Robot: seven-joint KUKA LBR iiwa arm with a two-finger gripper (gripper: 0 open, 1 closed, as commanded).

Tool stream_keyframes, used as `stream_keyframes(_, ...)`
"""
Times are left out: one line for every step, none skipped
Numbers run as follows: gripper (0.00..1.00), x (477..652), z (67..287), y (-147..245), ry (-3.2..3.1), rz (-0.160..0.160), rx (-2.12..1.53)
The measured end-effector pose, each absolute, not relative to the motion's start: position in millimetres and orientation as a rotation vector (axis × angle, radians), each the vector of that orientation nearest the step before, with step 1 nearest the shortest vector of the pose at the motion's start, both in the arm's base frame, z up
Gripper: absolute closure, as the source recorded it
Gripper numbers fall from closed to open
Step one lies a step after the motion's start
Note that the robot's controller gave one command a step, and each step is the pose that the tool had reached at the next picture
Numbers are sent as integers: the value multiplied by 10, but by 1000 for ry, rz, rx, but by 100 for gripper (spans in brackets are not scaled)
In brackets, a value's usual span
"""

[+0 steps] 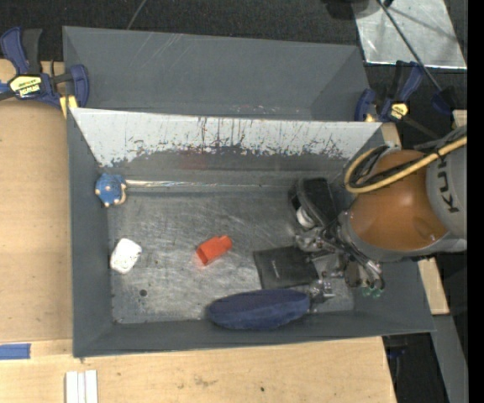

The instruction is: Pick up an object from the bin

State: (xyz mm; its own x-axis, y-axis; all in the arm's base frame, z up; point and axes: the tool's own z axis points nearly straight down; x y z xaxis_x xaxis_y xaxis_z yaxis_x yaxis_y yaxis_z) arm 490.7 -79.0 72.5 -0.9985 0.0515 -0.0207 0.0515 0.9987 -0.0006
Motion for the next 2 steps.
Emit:
stream_keyframes(0, 4892, 1006, -886, 2962, -3, -1031)
stream_keyframes(0, 5223, 1005, -925, 2970, -3, -1006)
